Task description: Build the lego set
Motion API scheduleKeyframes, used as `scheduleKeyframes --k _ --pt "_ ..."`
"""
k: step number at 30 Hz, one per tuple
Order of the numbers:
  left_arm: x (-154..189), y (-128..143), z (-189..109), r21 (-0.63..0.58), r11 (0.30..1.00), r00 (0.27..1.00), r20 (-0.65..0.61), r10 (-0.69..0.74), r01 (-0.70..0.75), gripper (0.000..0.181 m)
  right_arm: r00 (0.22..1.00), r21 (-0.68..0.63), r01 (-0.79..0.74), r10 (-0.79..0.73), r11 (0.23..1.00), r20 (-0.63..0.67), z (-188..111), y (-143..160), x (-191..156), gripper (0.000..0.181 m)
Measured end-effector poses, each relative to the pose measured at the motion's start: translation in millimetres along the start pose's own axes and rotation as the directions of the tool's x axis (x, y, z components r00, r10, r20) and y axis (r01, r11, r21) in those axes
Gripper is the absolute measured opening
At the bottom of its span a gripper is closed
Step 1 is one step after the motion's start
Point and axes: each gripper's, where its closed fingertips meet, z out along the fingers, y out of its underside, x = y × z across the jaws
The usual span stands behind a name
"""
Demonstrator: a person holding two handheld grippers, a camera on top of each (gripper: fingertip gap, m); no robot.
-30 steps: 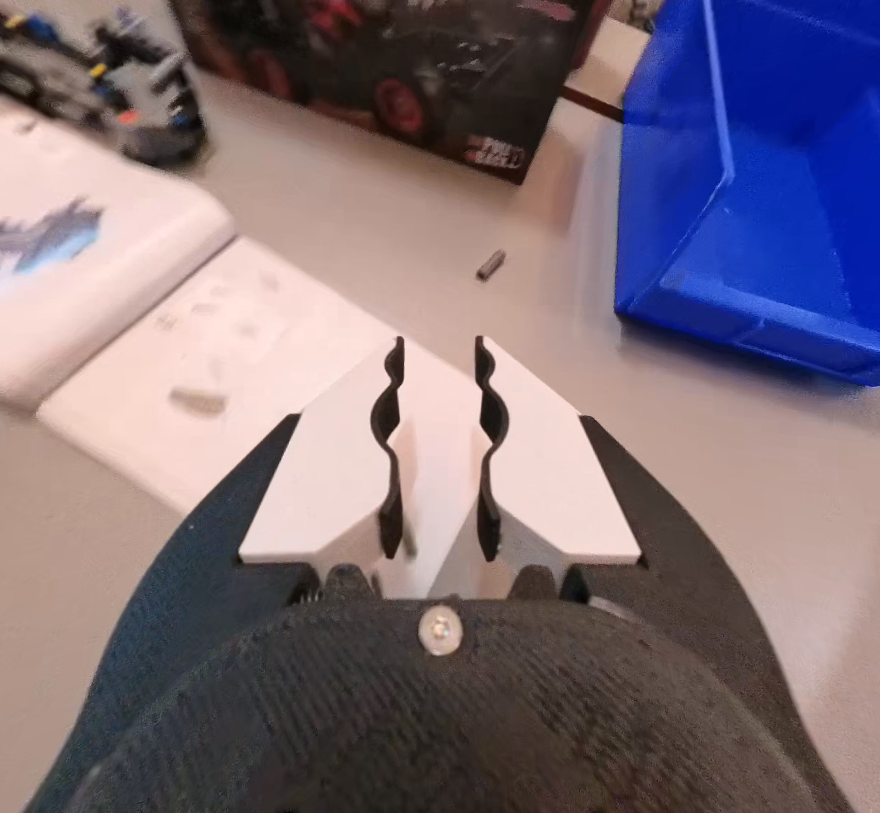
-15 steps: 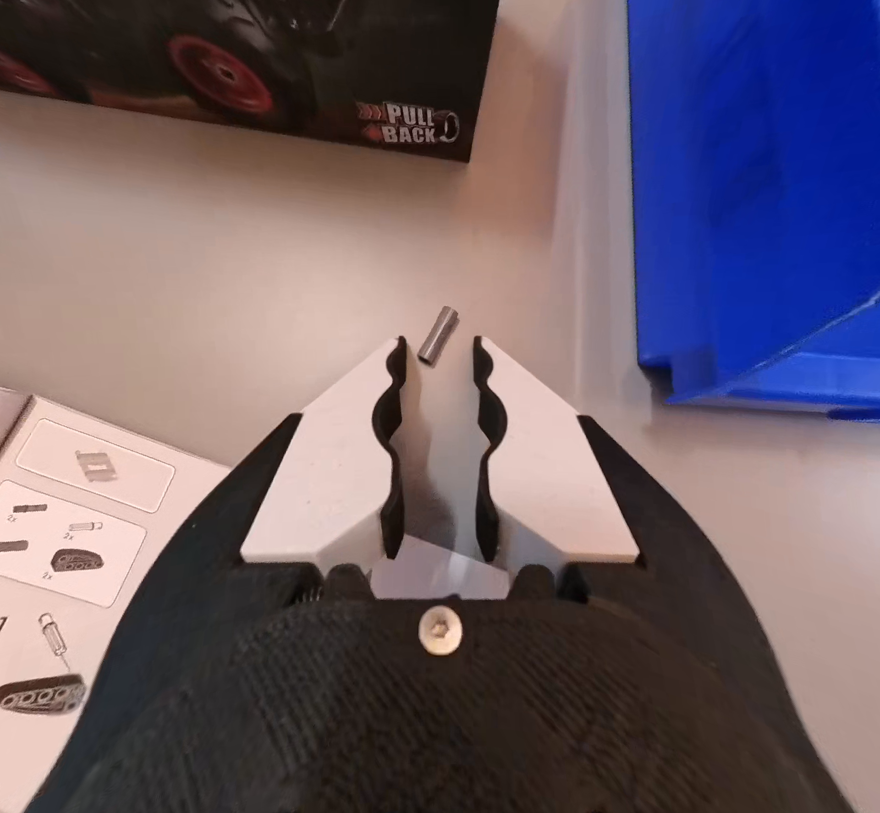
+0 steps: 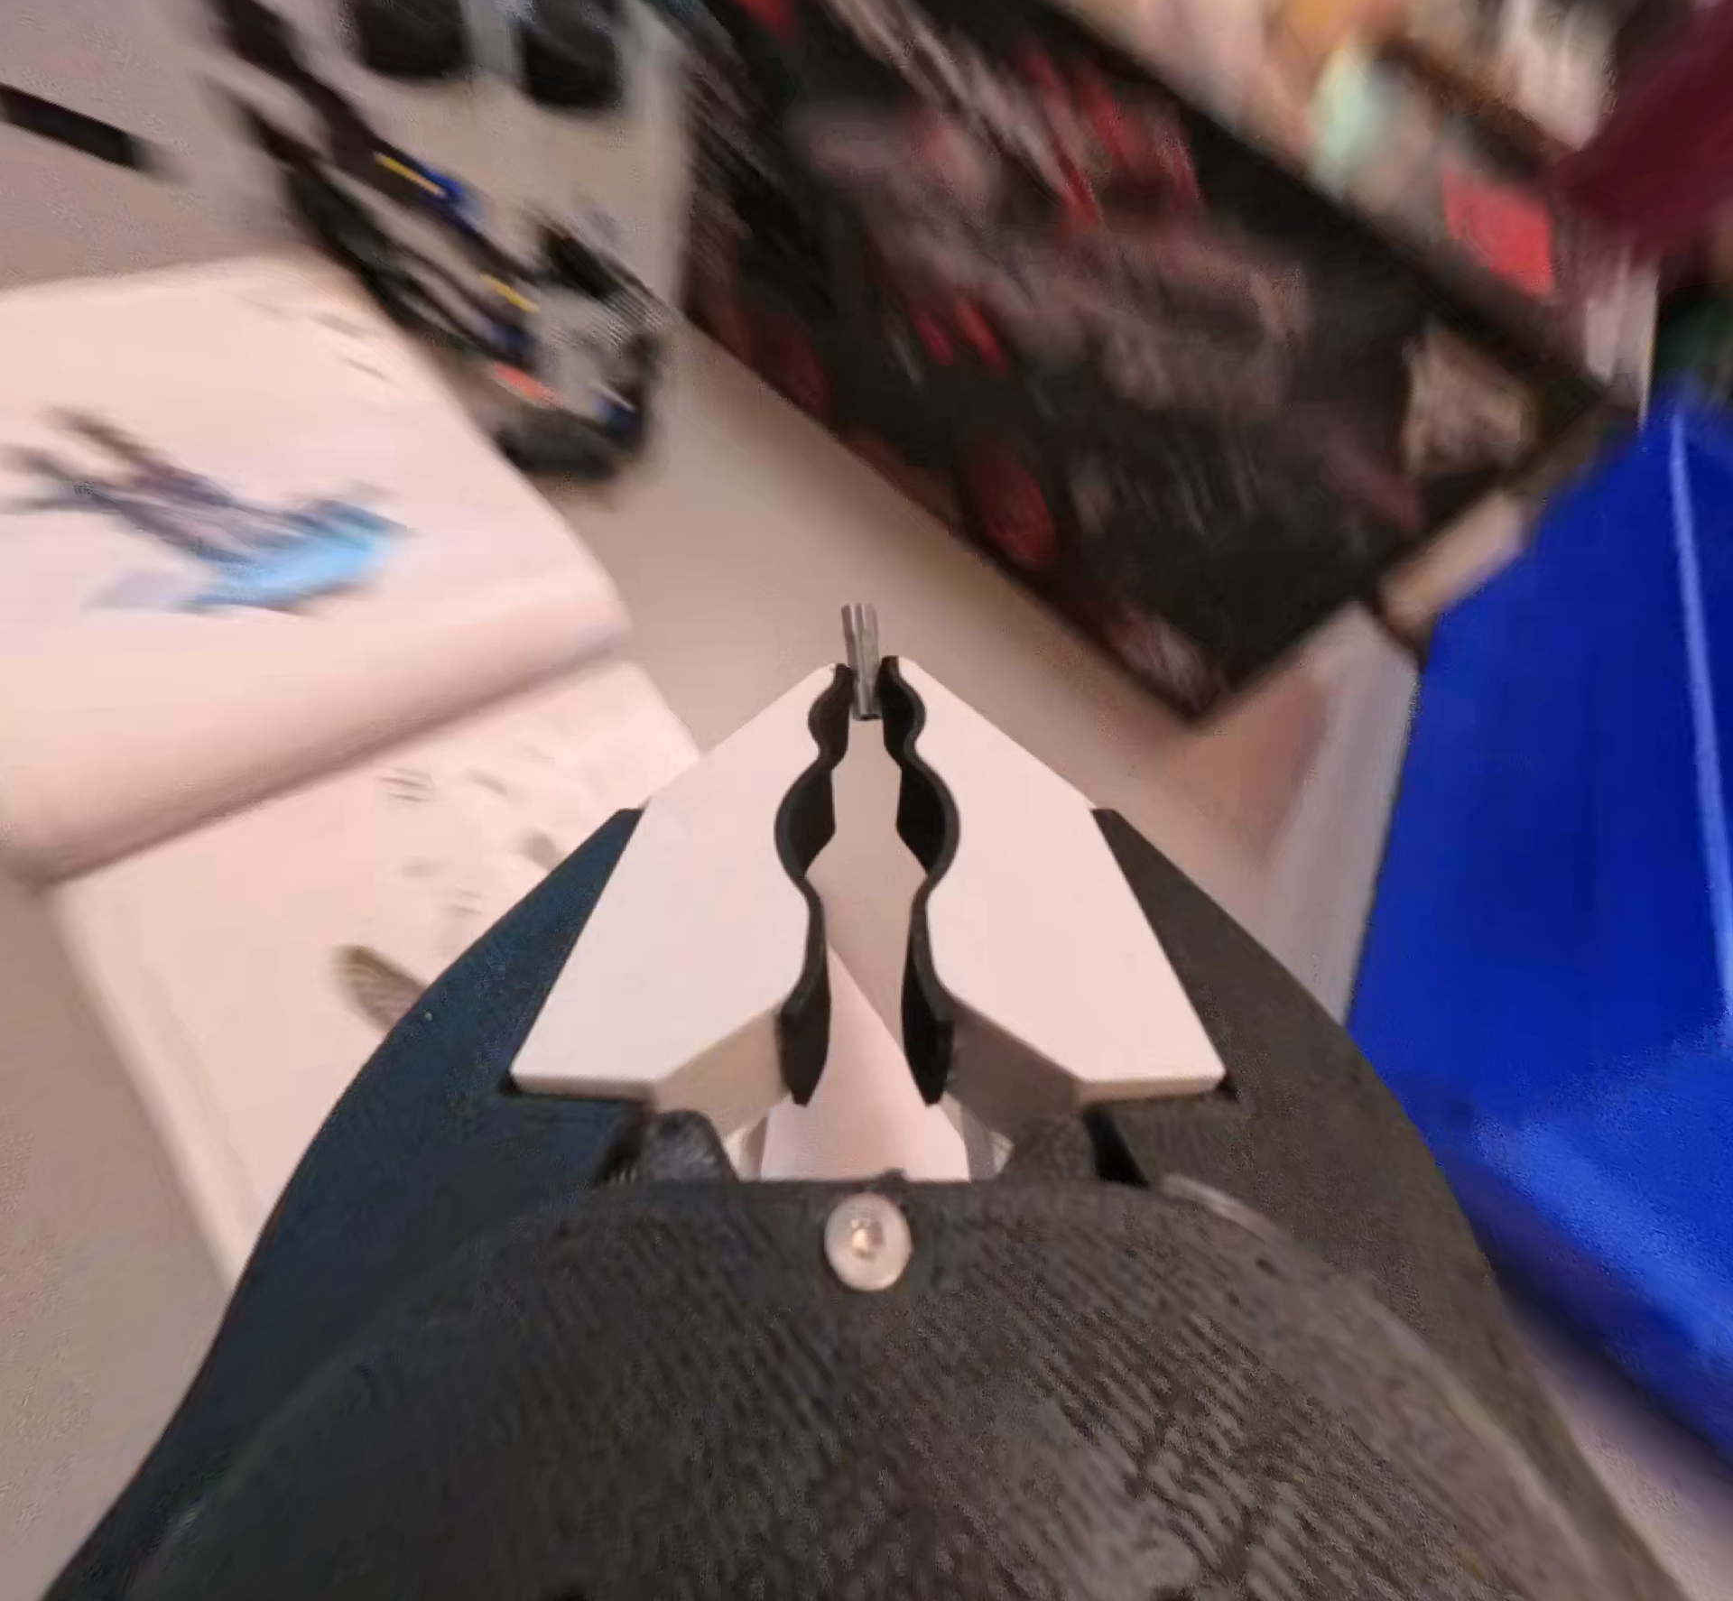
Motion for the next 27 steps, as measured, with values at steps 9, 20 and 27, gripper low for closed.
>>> scheduleKeyframes --k 9,20,27 --pt "-29 -2 -48 0.077 0.995 0.996 0.048 -0.073 0.069 0.002 0.852 0.427 0.411 -0.506 0.805 0.133 -24 -76 -146 0.004" --pt "-18 11 -33 0.009 0.998 0.998 -0.017 -0.066 0.066 0.002 0.817 0.44 0.37 -0.512 0.818 0.266 -24 -67 -181 0.005" --pt "-21 17 -34 -0.033 0.998 0.999 0.006 -0.05 0.05 0.002 0.831 0.435 0.353 -0.492 0.828 0.262 -24 -66 -173 0.004"
